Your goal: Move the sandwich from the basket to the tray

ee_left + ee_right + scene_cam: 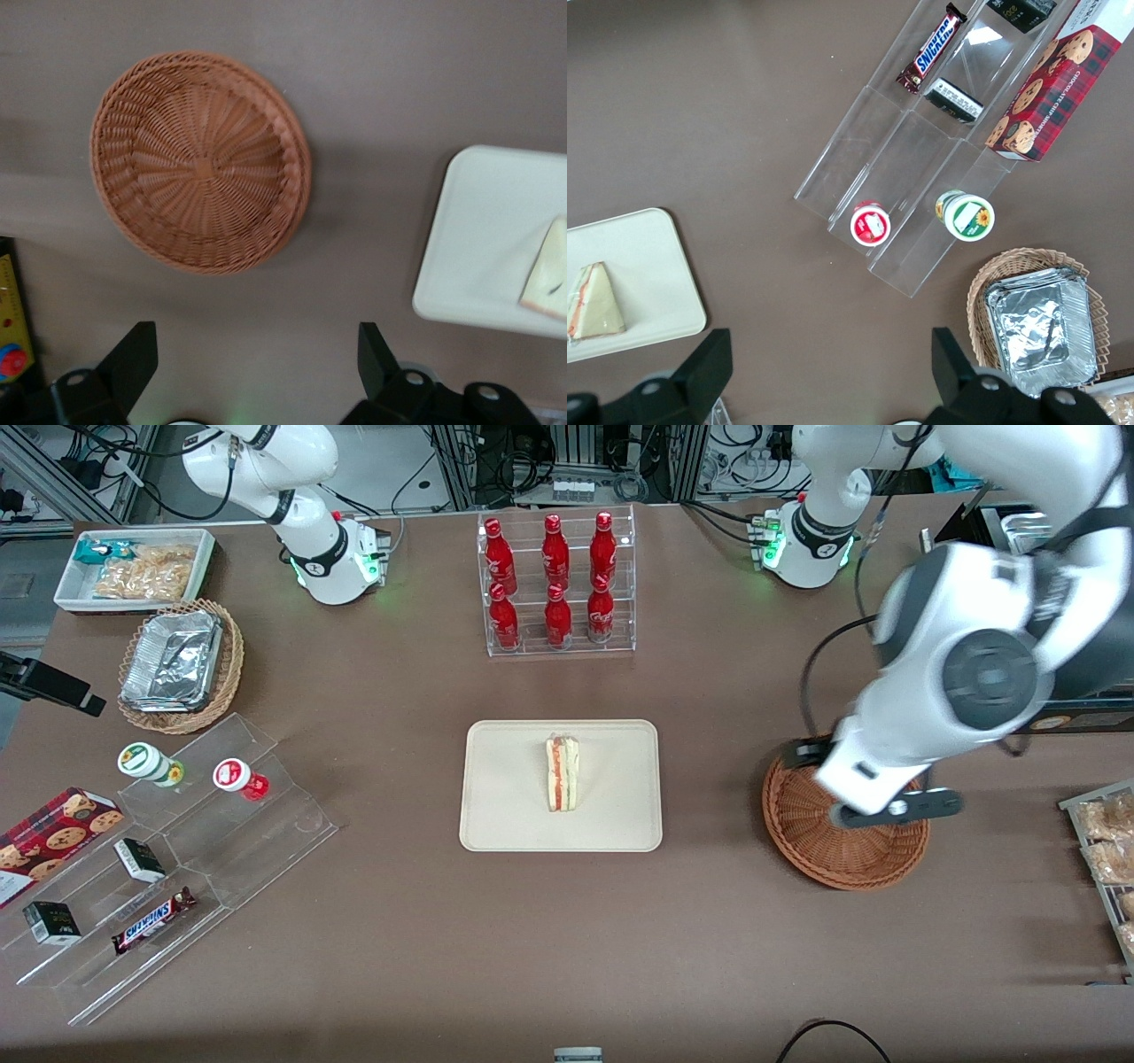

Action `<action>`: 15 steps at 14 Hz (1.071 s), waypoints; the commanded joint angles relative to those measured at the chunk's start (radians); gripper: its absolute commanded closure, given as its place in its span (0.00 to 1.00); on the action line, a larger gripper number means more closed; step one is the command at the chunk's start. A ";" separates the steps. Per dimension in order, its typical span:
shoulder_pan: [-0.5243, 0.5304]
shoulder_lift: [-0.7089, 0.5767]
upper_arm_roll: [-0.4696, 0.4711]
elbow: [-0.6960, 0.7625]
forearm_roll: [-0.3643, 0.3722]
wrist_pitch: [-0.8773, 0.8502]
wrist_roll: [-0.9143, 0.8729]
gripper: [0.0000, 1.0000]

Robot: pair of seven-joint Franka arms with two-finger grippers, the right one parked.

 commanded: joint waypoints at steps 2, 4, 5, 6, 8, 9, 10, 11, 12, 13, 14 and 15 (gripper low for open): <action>0.165 -0.244 -0.113 -0.243 -0.001 -0.019 0.157 0.00; 0.168 -0.287 -0.101 -0.231 -0.015 -0.040 0.160 0.00; 0.162 -0.322 -0.073 -0.225 -0.016 -0.060 0.165 0.00; 0.151 -0.350 -0.038 -0.226 -0.037 -0.062 0.165 0.00; 0.145 -0.387 0.060 -0.234 -0.143 -0.068 0.185 0.00; 0.139 -0.389 0.071 -0.234 -0.148 -0.069 0.230 0.00; 0.139 -0.390 0.073 -0.234 -0.147 -0.069 0.254 0.00; 0.137 -0.390 0.074 -0.229 -0.148 -0.069 0.252 0.00; 0.137 -0.389 0.073 -0.225 -0.148 -0.068 0.254 0.00; 0.136 -0.390 0.070 -0.223 -0.145 -0.068 0.258 0.00; 0.130 -0.392 0.068 -0.223 -0.122 -0.068 0.265 0.00; 0.122 -0.392 0.062 -0.223 -0.078 -0.062 0.268 0.00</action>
